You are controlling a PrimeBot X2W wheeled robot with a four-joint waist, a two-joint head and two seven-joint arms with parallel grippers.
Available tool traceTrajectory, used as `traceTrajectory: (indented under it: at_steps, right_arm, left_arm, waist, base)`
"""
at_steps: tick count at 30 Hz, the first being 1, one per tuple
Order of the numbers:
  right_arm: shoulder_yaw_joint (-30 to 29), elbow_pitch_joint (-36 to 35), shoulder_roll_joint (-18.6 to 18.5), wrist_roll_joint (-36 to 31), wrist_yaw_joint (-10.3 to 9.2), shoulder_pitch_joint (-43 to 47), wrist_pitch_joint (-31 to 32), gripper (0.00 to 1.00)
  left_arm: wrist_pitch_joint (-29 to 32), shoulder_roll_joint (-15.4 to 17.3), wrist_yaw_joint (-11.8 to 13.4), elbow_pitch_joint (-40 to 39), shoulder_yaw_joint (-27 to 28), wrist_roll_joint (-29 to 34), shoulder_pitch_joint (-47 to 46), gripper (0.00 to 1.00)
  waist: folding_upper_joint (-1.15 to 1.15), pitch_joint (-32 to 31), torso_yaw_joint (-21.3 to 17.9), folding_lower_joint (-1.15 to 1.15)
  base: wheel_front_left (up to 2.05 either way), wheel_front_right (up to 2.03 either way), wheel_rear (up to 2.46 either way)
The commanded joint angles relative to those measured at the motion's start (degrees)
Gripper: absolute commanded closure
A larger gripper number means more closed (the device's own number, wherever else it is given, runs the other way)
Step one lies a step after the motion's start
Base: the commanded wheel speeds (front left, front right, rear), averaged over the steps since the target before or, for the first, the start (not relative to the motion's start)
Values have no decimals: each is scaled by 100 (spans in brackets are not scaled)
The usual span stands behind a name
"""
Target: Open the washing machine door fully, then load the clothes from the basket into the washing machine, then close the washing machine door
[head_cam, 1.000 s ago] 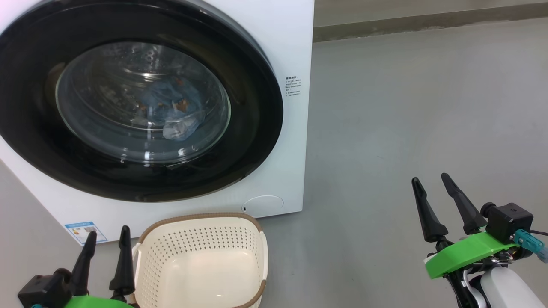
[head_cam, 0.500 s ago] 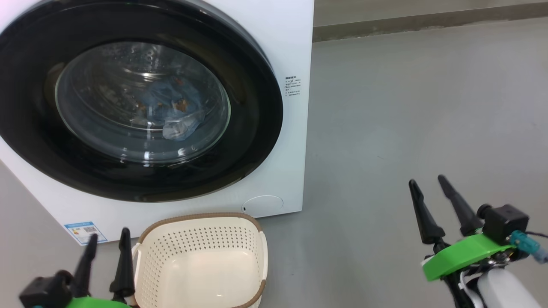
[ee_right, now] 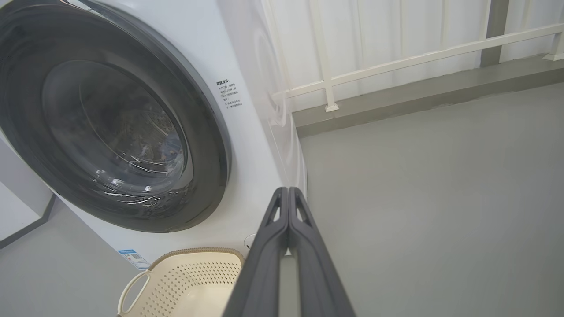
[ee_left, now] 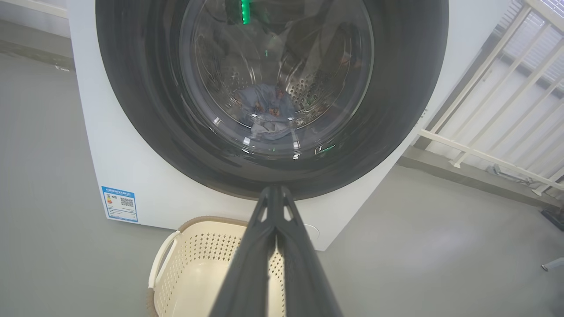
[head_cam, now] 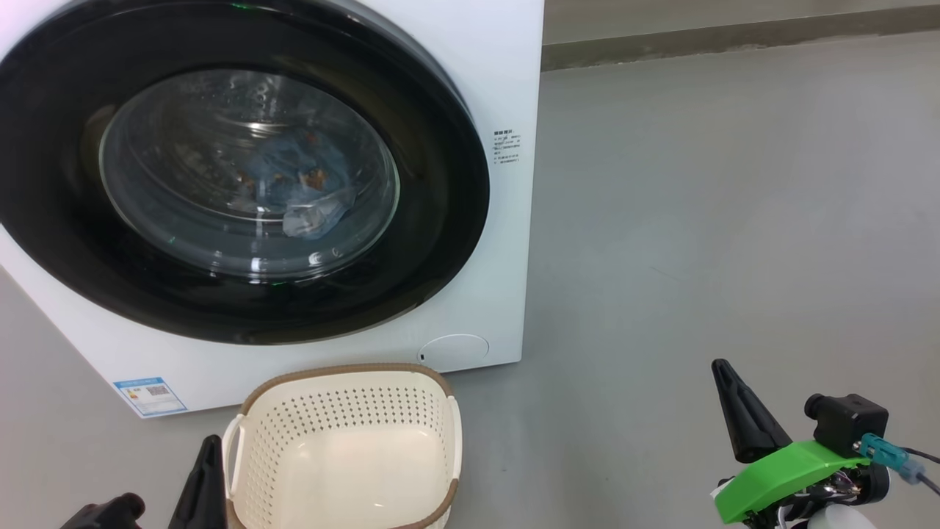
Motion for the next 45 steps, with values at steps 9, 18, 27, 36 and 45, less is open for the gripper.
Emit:
traceTrajectory:
  at_steps: [9,18,27,36,45]
  right_arm:
    - [-215,-218,2,603,-7,-178,167,100]
    - [-342,-272,56,1085,-10,-160,320,100]
    - [-454,-319,104,1513,-13,-143,456,100]
    - [-595,-379,164,2046,-16,-122,625,100]
    - [-722,-433,218,2528,-19,-103,777,100]
  left_arm:
    - [144,15,-93,-96,209,-500,-201,100]
    - [267,-61,-155,-77,324,-922,-244,100]
    - [378,-129,-210,-61,427,-1297,-282,100]
    - [516,-214,-279,-41,555,-1765,-329,100]
    - [640,-290,-341,-24,671,-2187,-371,100]
  waist:
    - [0,18,38,-1]
    - [0,31,74,-1]
    - [0,42,106,-1]
    - [0,56,147,-1]
    - [0,69,183,-1]
  base:
    - [0,0,0]
    - [0,0,0]
    - [0,0,0]
    - [0,0,0]
    - [0,0,0]
